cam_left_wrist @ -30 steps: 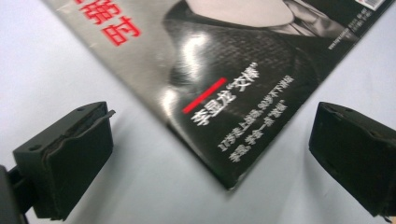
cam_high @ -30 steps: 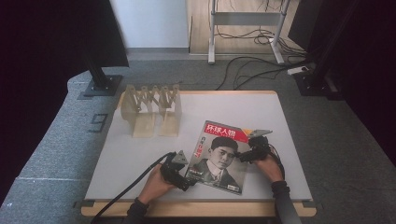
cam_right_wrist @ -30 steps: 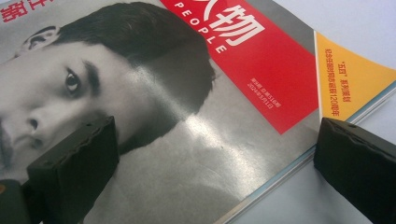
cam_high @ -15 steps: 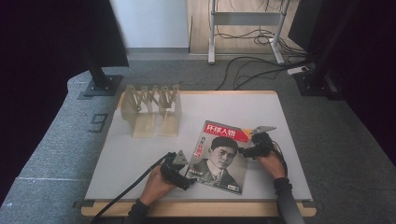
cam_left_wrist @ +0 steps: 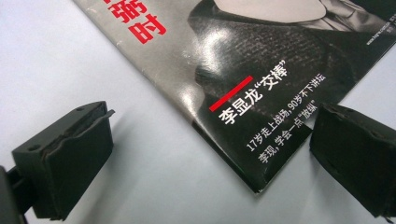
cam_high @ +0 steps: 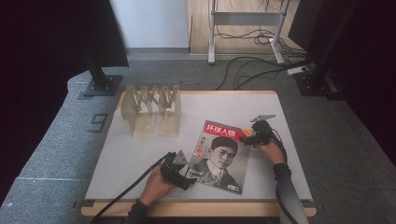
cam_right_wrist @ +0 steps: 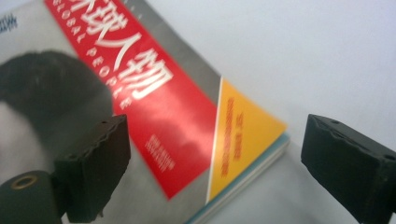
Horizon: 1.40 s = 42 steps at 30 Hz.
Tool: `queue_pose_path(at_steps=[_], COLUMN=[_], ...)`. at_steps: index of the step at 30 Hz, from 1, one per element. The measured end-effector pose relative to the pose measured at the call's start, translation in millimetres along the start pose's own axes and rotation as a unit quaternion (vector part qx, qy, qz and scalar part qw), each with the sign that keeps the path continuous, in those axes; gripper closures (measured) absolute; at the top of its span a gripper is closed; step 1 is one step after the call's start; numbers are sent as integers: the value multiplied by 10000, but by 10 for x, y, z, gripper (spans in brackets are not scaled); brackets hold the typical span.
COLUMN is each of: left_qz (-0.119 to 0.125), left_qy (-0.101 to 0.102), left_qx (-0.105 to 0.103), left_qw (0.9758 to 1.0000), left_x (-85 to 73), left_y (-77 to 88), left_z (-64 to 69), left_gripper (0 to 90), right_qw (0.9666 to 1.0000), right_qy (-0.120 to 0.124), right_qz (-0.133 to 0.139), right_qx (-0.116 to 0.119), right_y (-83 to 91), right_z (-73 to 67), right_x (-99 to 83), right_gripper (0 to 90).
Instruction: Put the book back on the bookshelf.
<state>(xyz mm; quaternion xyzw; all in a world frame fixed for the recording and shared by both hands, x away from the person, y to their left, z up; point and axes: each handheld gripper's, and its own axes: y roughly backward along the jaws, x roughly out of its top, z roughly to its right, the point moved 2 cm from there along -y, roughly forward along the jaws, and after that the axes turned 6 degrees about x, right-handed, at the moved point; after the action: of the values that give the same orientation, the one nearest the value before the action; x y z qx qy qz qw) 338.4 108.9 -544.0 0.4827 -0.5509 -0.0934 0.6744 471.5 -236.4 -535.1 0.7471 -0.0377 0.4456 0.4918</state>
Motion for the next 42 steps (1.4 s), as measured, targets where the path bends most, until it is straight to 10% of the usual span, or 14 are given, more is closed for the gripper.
queue_pose_path(at_steps=[17,42], left_qz=[2,1], left_qy=[-2,-7], left_qx=[0,-2], left_qw=[10000,10000], left_x=[0,-1], left_y=[-1,-1], left_z=[0,1], left_gripper=[0,0], right_qw=[9984,9974], right_qy=[-360,-646], right_qz=[-39,-19], right_qx=[442,318], right_y=[7,47], right_z=[108,115], right_x=[0,57], right_gripper=[257,658])
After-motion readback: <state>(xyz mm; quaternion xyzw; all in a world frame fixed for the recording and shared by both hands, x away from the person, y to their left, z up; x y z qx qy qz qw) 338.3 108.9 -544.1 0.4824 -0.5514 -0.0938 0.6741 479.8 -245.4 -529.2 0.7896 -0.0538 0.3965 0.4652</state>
